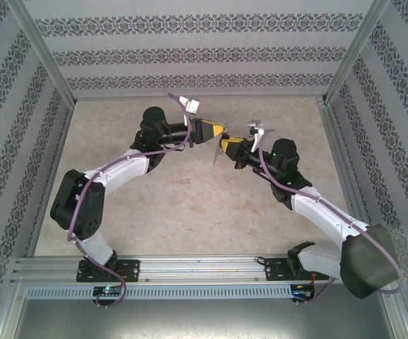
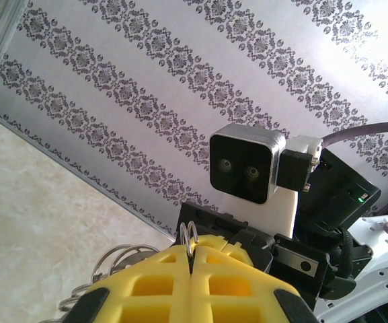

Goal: Put the keys on the keyring

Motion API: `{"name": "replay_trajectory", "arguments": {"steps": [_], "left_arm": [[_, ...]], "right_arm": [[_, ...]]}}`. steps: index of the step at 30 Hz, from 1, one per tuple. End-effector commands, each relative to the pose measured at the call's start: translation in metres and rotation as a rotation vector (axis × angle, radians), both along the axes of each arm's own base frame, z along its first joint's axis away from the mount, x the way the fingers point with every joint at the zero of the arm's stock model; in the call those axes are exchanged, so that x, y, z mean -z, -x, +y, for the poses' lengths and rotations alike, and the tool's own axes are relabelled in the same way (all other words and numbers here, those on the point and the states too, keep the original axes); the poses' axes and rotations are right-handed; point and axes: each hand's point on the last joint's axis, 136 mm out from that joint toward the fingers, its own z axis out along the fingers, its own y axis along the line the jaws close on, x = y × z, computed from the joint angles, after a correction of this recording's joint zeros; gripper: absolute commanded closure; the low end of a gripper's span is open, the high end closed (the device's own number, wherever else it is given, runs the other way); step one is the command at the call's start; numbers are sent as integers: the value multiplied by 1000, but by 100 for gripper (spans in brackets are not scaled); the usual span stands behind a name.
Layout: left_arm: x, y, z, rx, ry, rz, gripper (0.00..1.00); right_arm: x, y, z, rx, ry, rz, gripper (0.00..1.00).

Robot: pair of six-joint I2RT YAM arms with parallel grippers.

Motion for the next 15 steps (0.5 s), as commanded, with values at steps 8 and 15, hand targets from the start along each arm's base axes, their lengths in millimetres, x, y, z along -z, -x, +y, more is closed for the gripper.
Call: {"name": "replay_trajectory", "arguments": {"steps": [8,15], "left_arm": [[-28,9,3,-23,46,-98,100],[-26,8,3,-25,45,-97,100]], "right_arm": [[1,14,42,-192,20,12,100],[7,14,39,-174,29,22,100]]}}
